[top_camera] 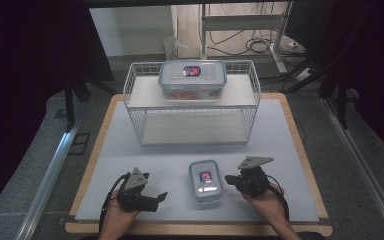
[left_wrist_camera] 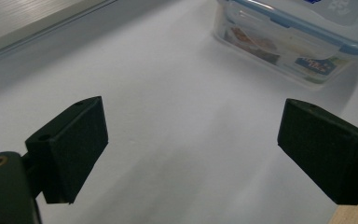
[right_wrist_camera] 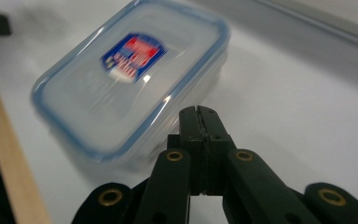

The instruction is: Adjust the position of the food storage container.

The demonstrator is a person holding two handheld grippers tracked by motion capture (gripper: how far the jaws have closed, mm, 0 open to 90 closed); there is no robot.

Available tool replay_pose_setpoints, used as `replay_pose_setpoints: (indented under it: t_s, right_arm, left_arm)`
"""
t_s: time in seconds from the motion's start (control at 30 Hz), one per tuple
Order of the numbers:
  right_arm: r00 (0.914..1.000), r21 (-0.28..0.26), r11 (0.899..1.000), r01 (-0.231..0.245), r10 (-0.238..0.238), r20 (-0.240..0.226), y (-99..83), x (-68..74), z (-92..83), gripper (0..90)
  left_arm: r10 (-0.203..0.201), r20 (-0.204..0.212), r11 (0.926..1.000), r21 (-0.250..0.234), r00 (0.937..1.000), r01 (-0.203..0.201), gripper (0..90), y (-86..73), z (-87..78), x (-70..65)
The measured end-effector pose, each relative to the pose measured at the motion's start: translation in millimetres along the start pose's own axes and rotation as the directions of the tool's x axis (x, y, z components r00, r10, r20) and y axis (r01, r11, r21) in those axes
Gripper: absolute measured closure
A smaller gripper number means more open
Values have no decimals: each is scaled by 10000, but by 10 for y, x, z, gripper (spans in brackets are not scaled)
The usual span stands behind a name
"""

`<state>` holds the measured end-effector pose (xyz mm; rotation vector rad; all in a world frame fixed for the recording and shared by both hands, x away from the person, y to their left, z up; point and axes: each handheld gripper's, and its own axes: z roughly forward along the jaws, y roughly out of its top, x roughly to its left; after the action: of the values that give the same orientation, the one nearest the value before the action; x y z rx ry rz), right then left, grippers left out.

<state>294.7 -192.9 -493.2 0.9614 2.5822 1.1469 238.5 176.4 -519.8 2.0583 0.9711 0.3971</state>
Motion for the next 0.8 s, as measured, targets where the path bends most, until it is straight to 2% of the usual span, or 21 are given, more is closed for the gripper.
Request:
replay_pose_setpoints:
  t_s: [0.1, 0.17, 0.23, 0.27, 0.37, 0.53, 0.7, 0.8]
  right_arm:
    - [9997, 114, 9997, 203, -202, -98, -87, 86, -87, 898]
    - [9997, 119, 9998, 183, -181, -175, -144, 138, -147, 898]
    - [9989, 140, 9999, -56, 63, -472, -207, 186, -170, 898]
    - [9982, 215, 9997, -99, 112, -596, -239, 222, -168, 898]
    - [9961, 488, 9987, 158, -114, -876, -292, 345, -125, 898]
    - [9896, 625, 9956, 700, -614, -1300, -229, 483, 28, 897]
    - [9862, 791, 9902, 1149, -1041, -1288, -197, 529, 128, 898]
    - [9902, 832, 9910, 1052, -967, -1009, -201, 480, 112, 898]
  left_arm:
    - [-63, -50, 10000, -48, 10000, 63, 85, -7, -11, 12]
    - [-95, -52, 9999, -83, 9999, 95, 85, -8, -15, 15]
    - [-89, -67, 9999, -80, 9999, 89, 85, -10, -13, 17]
    - [-83, -84, 9999, -73, 9999, 82, 84, -11, -10, 17]
    - [-87, -62, 9999, -63, 9999, 86, 85, -9, -3, 18]
    - [-60, -47, 10000, -44, 10000, 60, 84, -3, 6, 13]
    - [-70, -63, 10000, -47, 10000, 70, 84, -6, 4, 20]
    - [-72, -49, 10000, -46, 10000, 71, 84, -6, 4, 20]
